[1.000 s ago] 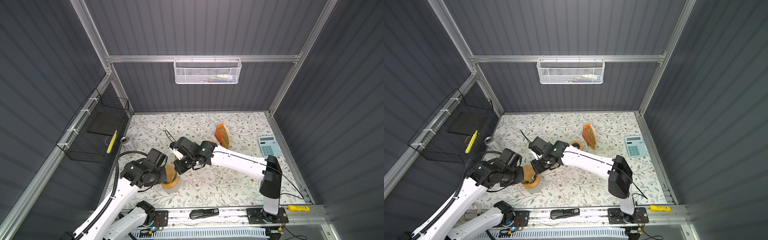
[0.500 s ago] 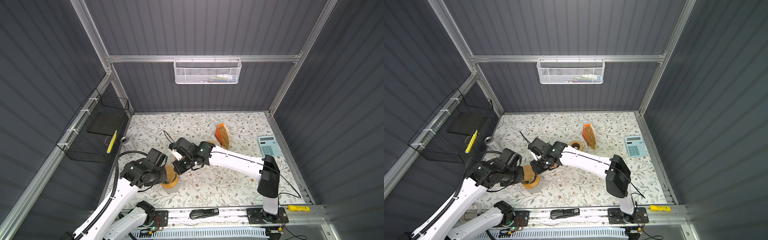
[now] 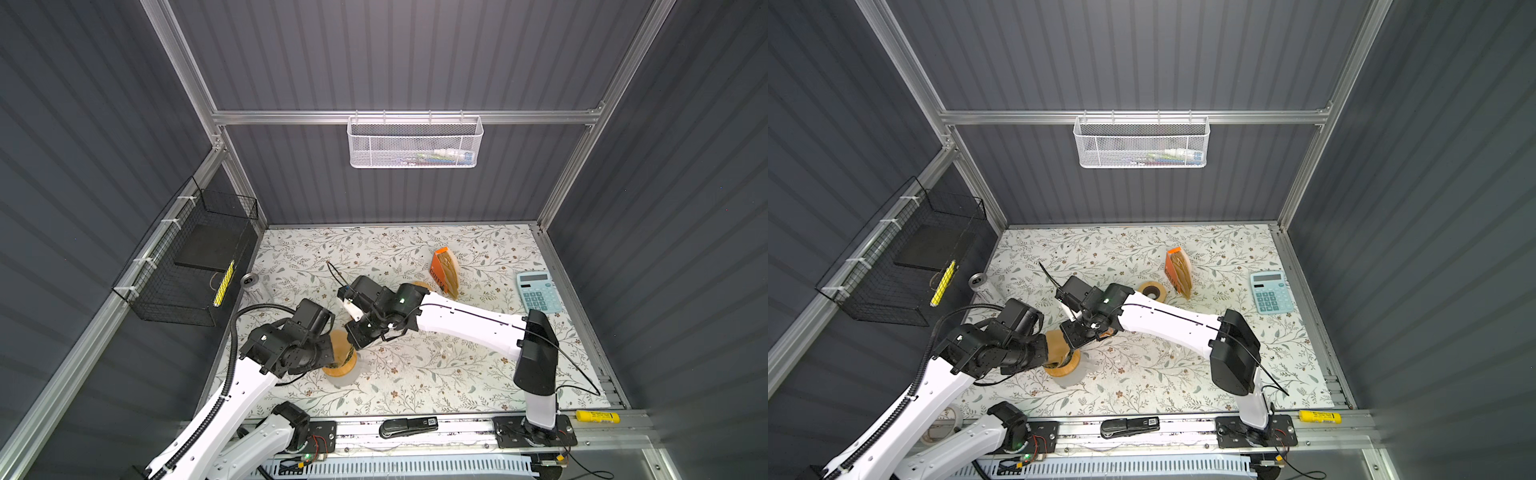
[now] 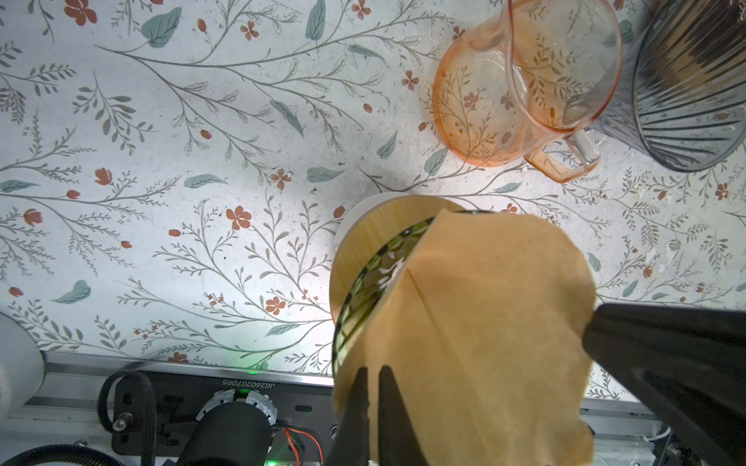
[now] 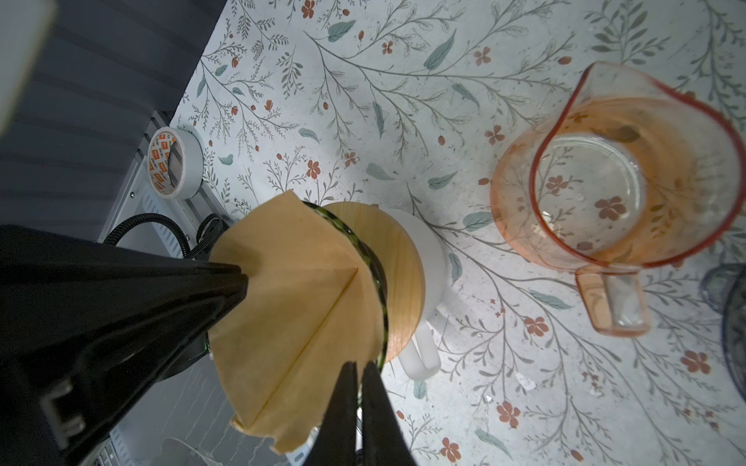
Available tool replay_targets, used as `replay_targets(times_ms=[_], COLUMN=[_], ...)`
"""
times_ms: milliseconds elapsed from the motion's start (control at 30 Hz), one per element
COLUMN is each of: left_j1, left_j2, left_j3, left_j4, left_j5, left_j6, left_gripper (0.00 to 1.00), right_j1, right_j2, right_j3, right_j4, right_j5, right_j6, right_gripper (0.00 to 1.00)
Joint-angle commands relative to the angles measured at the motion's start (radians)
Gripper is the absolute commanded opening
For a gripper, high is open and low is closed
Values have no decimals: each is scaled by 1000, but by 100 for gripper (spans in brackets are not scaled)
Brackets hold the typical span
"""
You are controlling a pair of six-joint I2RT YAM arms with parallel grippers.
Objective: Place the coffee filter in the dripper
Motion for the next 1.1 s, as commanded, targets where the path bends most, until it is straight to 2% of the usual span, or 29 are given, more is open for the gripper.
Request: replay_targets(times_ms=[0,1067], left_j1=[-6,-6], left_j2=[-13,-27], left_j3=[-11,-56], left_j4=[4,7], left_j5=[9,-1], left_j6=[-17,-33], left_gripper=[9,10], right_j1=[5,6], right_j2=[15,34], right_j3=[-1,2], right_j4=[-9,-15], right_j5=[11,20], right_j6=[-8,-11], right_gripper=[10,10])
